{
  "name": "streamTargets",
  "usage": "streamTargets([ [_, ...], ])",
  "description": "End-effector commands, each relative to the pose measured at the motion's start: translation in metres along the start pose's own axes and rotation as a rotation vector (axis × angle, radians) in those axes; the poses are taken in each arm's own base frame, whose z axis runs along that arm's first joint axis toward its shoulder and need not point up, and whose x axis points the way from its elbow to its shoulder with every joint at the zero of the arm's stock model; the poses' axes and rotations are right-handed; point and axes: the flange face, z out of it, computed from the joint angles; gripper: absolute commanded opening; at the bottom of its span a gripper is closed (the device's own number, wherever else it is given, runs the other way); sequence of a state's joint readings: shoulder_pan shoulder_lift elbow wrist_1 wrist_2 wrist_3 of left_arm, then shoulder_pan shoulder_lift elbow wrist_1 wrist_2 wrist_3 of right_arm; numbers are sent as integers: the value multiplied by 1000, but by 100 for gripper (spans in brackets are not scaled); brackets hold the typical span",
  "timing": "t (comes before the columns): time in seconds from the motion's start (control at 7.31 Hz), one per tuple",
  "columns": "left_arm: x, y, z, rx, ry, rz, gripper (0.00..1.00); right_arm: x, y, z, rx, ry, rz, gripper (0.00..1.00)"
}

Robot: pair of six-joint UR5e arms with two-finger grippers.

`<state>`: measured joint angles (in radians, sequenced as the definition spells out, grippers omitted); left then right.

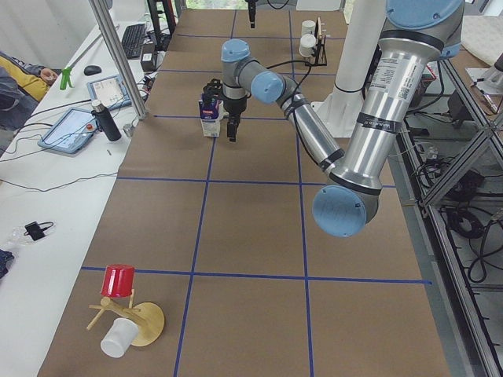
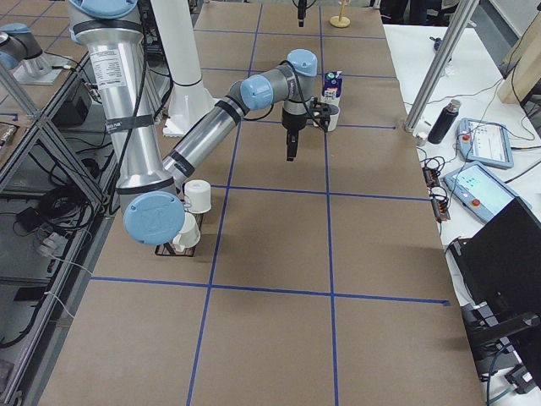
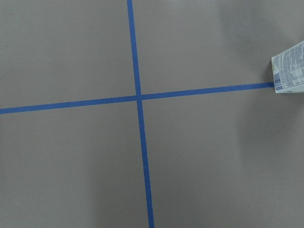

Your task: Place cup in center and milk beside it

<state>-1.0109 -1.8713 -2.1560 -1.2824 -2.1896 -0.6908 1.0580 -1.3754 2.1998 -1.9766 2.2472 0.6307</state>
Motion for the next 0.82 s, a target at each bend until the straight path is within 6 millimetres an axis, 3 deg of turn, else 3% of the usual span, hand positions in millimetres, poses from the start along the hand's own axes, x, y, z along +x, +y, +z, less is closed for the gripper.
streamTargets([
  [0.0,-2,-1,0,0,-2,-5,98,-11,-5,-8,16,-11,-12,100],
  [0.68,-8,-2,5,-6,-14,-16,98,-8,-7,-6,16,-4,-7,100],
])
